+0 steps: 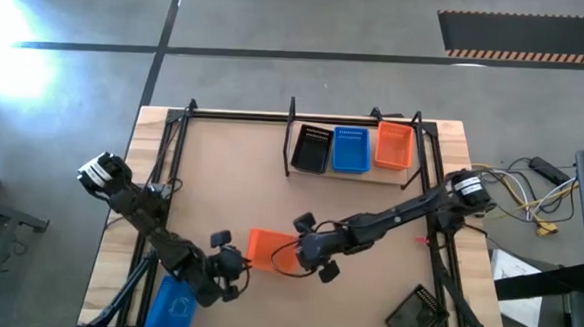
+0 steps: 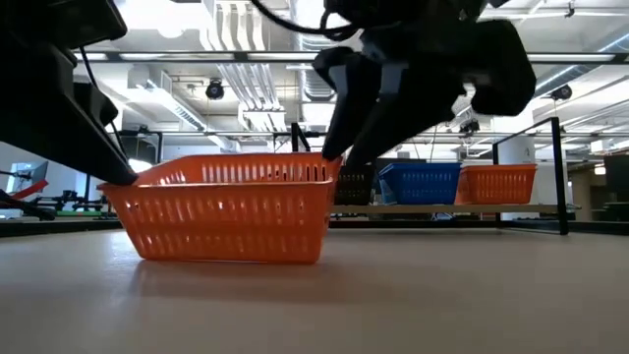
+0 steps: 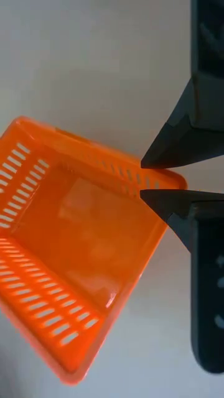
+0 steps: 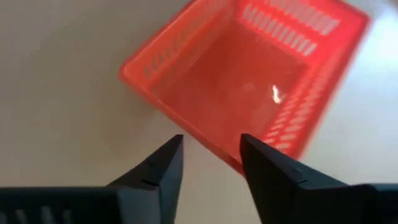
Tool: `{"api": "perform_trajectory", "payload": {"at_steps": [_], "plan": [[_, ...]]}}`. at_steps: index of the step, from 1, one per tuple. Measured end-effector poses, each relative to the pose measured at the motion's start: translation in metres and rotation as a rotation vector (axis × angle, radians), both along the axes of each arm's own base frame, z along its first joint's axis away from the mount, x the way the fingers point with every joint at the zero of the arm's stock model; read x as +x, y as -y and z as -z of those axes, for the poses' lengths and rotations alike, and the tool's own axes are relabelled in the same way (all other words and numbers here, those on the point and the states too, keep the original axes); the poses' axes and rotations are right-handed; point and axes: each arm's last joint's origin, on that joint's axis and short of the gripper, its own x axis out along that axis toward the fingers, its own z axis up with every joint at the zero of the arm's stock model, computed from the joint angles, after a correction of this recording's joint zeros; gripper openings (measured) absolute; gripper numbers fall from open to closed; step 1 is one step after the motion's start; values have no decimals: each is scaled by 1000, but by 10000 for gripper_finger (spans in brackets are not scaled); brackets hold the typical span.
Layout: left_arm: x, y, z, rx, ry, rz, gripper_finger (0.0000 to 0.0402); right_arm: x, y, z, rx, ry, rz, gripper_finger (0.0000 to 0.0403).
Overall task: Stack baskets on shelf by color
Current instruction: Stack the orange basket on top of the orange basket on the shelf
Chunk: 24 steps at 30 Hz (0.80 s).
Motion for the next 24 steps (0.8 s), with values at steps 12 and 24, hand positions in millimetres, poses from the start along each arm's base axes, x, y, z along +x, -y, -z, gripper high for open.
{"api": "perform_trajectory", "payload": {"at_steps": [12,24], "plan": [[4,-9,-4,131,50,-38,49,30,-14,22,-164,-155,-118,195],[-7,-19,-51,199,233,-95,49,18,-44,12,-95,-208,74,12]]}}
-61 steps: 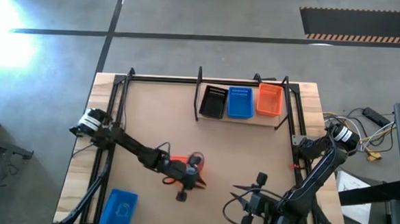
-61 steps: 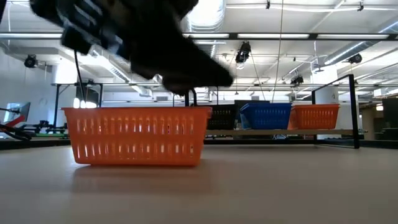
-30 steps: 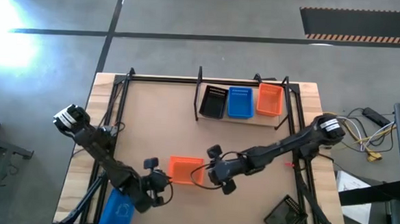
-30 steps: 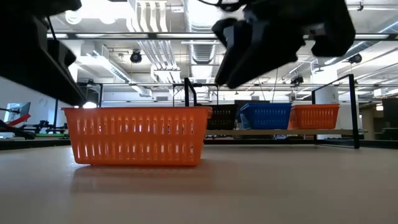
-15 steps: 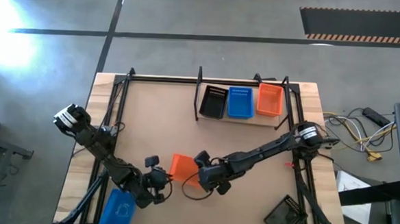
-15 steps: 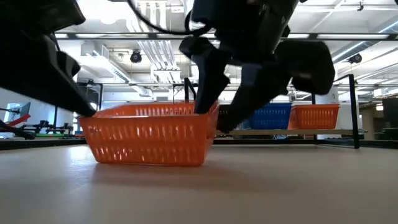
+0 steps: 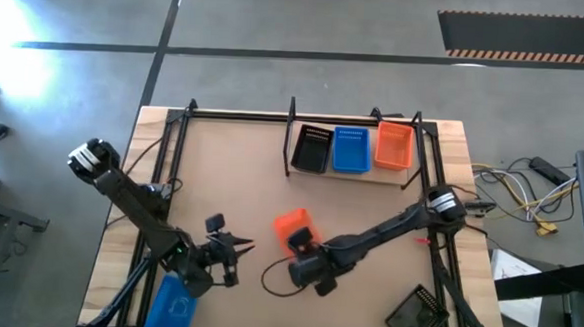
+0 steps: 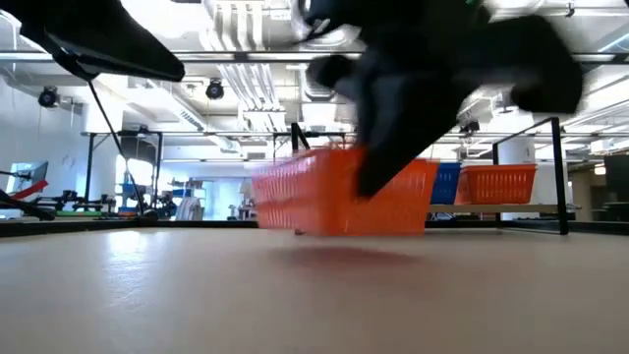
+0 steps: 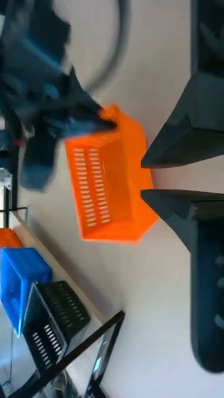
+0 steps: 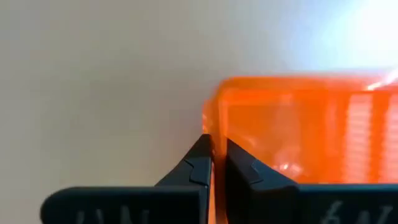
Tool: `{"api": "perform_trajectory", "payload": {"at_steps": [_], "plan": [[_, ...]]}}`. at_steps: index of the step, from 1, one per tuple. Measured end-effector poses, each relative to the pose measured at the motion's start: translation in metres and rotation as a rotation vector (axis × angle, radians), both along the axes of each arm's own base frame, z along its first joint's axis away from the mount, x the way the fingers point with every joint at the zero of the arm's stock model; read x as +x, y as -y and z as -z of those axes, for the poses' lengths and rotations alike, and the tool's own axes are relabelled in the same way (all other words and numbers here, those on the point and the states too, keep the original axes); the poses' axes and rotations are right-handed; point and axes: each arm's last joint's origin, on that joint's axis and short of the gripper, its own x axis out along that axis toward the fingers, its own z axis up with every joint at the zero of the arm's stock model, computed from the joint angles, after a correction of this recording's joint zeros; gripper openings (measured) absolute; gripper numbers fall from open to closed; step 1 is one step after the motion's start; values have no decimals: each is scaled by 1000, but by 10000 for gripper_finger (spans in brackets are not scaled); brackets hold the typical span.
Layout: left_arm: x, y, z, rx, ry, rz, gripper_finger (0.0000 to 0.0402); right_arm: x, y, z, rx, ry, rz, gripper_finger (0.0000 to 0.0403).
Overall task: Stack baskets on shelf by color
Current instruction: Stack the orange basket on top of the orange basket on the shelf
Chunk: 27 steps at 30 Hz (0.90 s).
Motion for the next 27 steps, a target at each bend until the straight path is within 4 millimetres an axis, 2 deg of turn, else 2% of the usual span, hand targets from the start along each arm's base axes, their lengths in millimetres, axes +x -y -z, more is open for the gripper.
{"api": "perform_trajectory", "payload": {"at_steps": [5,8,10,14,18,22,27], "plan": [[0,-1,5,24,2,-22,49,-40,-10,-43,-97,7,96,9],[5,3,14,28,1,-25,49,-68,-1,-75,-174,29,204,9],[10,7,21,24,16,-36,49,-88,13,-98,-225,50,290,9],[21,13,34,47,33,-35,49,-121,63,-137,-322,107,486,8],[30,18,43,71,47,-19,49,-145,127,-154,-296,109,649,8],[34,19,44,96,53,-3,49,-165,192,-148,-290,40,773,8],[35,16,41,91,59,-8,49,-180,254,-127,-97,29,803,8]]}}
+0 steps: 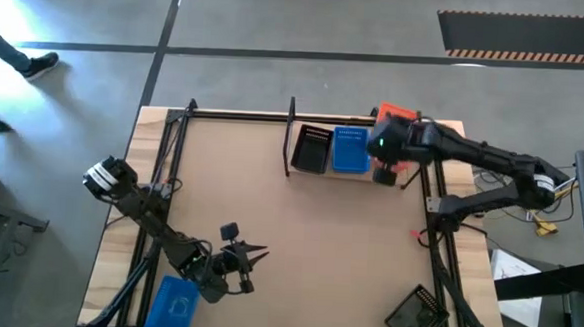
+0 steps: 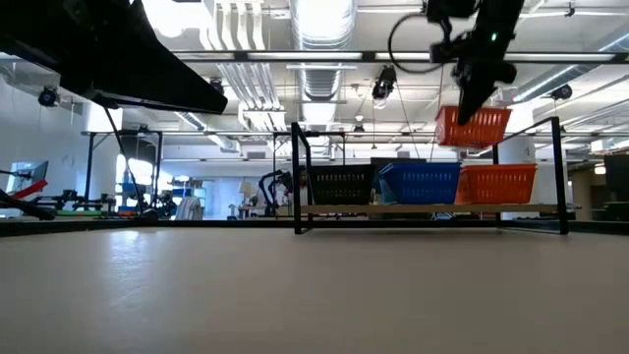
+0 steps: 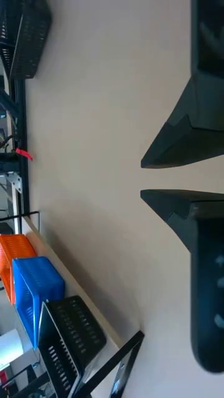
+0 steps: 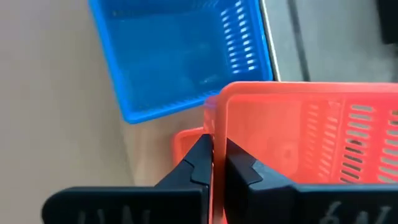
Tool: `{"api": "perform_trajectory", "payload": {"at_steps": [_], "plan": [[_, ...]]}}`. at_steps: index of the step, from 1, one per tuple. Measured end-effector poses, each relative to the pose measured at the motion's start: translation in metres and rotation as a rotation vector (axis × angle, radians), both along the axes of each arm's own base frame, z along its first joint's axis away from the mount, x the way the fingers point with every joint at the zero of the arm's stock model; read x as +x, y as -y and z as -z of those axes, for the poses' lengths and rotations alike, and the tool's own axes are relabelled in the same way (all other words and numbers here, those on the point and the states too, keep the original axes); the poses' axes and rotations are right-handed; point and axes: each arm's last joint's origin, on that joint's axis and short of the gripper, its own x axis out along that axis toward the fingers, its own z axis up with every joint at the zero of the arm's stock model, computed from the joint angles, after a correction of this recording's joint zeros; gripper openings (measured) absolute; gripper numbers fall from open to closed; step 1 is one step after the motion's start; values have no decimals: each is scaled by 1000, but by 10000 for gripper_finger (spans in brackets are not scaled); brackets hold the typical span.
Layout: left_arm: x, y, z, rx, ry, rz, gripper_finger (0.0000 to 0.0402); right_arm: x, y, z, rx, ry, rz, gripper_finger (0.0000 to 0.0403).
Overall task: Stack baskets on shelf by color
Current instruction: Stack the orange basket on top of the orange basket on the shelf, then adjust the blue baskets on the shelf
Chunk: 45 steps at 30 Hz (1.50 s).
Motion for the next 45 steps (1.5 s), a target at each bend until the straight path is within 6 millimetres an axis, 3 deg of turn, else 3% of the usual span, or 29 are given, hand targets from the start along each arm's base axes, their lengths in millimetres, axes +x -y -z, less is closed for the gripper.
{"api": "perform_trajectory", "payload": {"at_steps": [3,6,13,24,37,45], "plan": [[1,-1,-1,-2,1,-4,49,-4,21,15,24,-5,-3,8],[1,-2,-1,-3,1,-6,49,-5,29,27,44,-64,-4,8],[1,-2,-1,-9,3,-6,49,-11,25,41,143,-199,-12,8],[2,-1,-2,-26,16,-2,49,-11,23,42,194,-170,34,14],[2,-1,-2,-26,16,-2,49,-5,12,42,209,-147,41,165],[4,-4,-3,-32,22,-14,49,27,-4,35,271,145,-59,177]]}}
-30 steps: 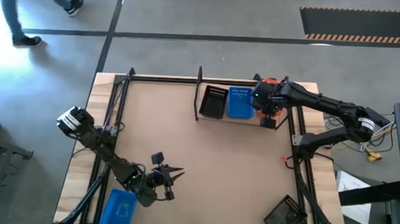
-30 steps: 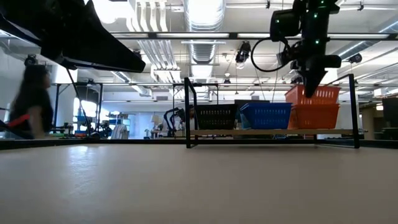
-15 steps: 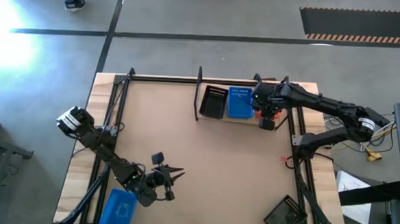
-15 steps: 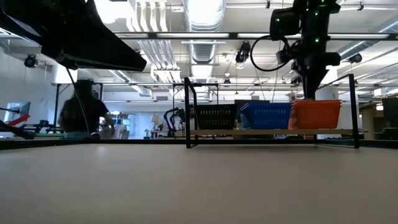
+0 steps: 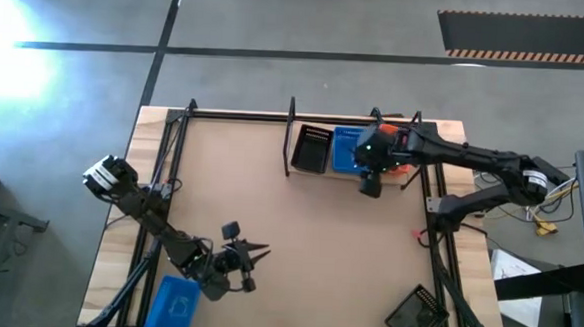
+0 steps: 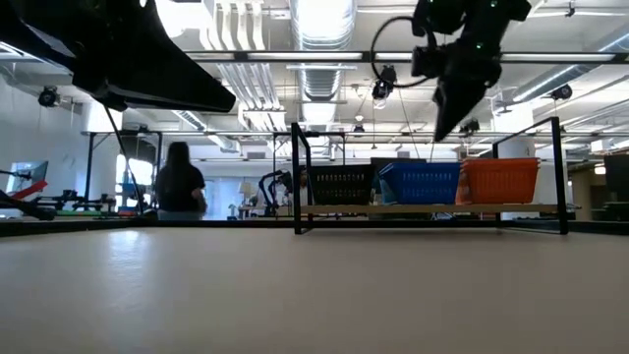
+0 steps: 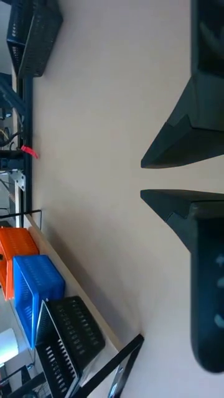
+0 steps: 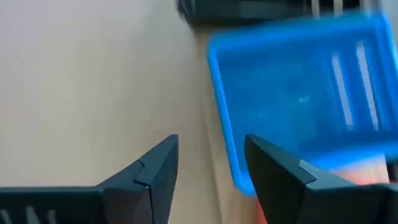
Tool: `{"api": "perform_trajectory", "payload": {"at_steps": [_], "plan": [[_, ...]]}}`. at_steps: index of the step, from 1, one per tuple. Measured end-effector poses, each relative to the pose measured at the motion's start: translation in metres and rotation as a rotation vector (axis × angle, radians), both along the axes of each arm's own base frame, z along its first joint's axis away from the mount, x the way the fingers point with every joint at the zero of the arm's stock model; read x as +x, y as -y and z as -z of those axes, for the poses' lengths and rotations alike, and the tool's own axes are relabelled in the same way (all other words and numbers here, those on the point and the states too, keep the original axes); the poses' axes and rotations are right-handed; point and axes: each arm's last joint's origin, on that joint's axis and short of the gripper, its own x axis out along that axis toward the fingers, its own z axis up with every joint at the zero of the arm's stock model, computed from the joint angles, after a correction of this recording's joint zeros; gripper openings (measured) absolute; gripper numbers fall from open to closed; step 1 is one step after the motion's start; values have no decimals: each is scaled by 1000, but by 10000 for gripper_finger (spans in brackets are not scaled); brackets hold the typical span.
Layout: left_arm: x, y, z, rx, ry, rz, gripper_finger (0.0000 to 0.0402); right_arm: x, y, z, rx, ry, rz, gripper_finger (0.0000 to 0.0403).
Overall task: Stack baskets on shelf by color
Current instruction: Adjust the blue baskets on the shelf
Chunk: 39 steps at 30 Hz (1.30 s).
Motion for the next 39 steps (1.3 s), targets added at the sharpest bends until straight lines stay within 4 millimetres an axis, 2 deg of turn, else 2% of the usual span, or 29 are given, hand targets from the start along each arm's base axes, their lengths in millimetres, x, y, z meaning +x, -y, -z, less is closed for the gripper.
{"api": "perform_trajectory", "payload": {"at_steps": [7,14,19,24,29,34,39], "plan": [[2,0,-2,-19,19,-2,49,26,-6,11,-90,153,-111,171],[2,0,-2,-26,16,7,49,37,2,40,-76,56,-121,166],[2,0,-2,-27,14,10,49,43,8,56,-95,-10,-102,131],[3,0,-2,-30,17,11,49,43,10,58,-103,-22,-105,74],[4,1,2,-26,12,11,49,36,15,49,-98,3,-45,17],[4,1,5,-25,10,11,49,28,21,46,-87,-9,-9,15],[5,2,5,-25,10,11,49,27,21,47,-104,-36,-60,14]]}}
